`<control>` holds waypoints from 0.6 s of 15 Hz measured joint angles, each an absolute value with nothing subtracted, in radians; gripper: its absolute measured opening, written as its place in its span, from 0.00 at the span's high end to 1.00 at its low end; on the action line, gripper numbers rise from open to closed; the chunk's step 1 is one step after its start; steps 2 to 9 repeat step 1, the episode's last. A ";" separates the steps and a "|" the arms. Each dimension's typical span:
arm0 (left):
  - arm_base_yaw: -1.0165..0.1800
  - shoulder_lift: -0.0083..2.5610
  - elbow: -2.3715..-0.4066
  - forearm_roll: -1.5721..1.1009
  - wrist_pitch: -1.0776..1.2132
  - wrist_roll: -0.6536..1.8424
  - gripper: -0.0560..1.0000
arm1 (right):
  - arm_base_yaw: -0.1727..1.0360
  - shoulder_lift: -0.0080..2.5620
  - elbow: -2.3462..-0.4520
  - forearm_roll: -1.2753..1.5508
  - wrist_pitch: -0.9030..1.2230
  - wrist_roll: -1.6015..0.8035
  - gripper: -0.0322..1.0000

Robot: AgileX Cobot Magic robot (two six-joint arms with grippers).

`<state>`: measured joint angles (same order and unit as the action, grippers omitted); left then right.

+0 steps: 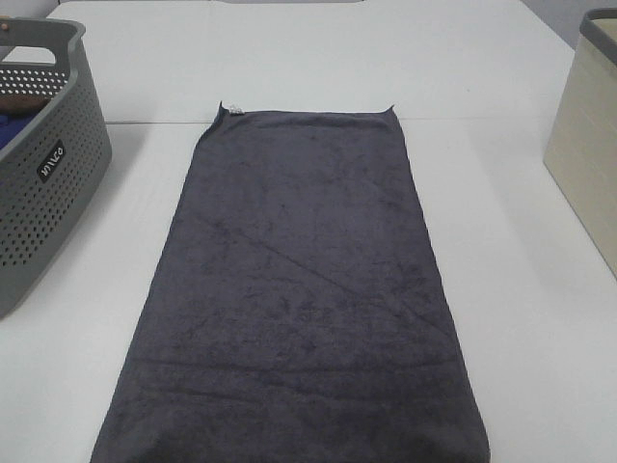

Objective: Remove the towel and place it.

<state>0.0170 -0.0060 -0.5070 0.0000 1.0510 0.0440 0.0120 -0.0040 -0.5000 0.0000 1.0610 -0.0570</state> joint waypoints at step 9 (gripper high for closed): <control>0.017 -0.006 -0.507 0.000 1.051 0.044 0.20 | 0.012 -0.004 -0.500 0.000 1.061 -0.057 0.26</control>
